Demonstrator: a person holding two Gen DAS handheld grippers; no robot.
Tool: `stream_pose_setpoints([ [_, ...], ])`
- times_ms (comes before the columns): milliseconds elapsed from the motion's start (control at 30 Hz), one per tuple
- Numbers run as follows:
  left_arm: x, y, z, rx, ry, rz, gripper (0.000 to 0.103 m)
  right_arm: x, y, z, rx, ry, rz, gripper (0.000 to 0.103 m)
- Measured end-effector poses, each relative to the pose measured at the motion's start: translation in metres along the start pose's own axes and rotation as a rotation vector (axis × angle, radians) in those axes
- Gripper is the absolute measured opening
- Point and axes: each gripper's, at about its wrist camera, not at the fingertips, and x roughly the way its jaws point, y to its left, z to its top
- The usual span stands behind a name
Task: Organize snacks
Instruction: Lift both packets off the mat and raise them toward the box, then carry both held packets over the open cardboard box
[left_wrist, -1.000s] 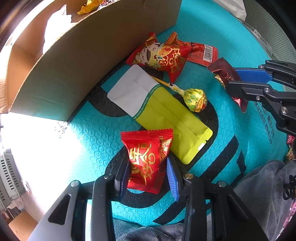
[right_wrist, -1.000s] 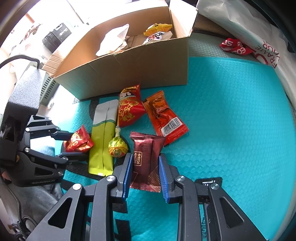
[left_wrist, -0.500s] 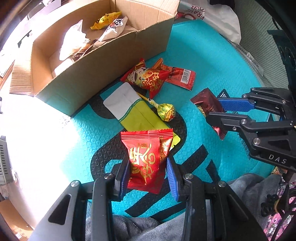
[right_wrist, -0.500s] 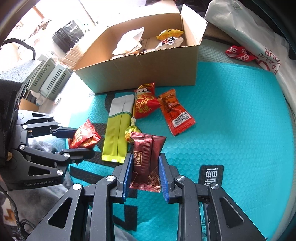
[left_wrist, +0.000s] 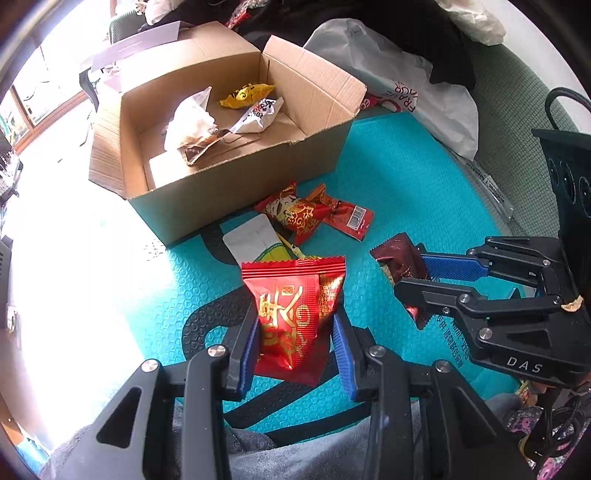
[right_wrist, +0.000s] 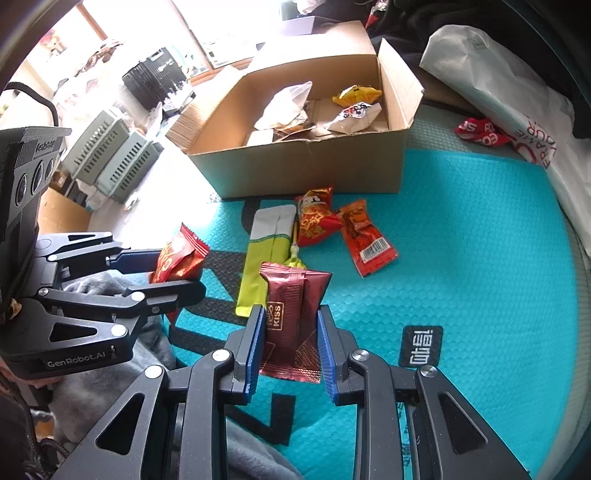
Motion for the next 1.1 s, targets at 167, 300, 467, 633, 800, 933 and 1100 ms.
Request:
stream_pose_setpoints([
  [167,-0.012,0.005,0.021,-0.046,-0.067,-0.015,0.035,-0.010,0.004,0.014,-0.008,-0.017,0.004,0.027],
  [300,-0.019,0.010,0.036,-0.065,-0.104,-0.026,0.035,-0.020,0.006,0.032,-0.025,-0.055,0.005,0.027],
  [467,-0.027,0.016,0.058,-0.091,-0.159,-0.035,0.035,-0.029,0.007,0.057,-0.039,-0.102,-0.003,0.027],
  [633,-0.035,0.024,0.084,-0.112,-0.219,-0.022,0.035,-0.034,0.006,0.085,-0.055,-0.151,-0.009,0.027],
  [800,-0.043,0.038,0.116,-0.121,-0.266,-0.020,0.036,-0.039,0.003,0.117,-0.061,-0.208,0.001,0.027],
  [933,-0.048,0.052,0.142,-0.140,-0.305,0.001,0.036,-0.044,0.003,0.146,-0.082,-0.253,-0.004,0.027],
  [1100,-0.046,0.071,0.168,-0.175,-0.332,0.022,0.036,-0.040,0.000,0.179,-0.093,-0.280,-0.008,0.027],
])
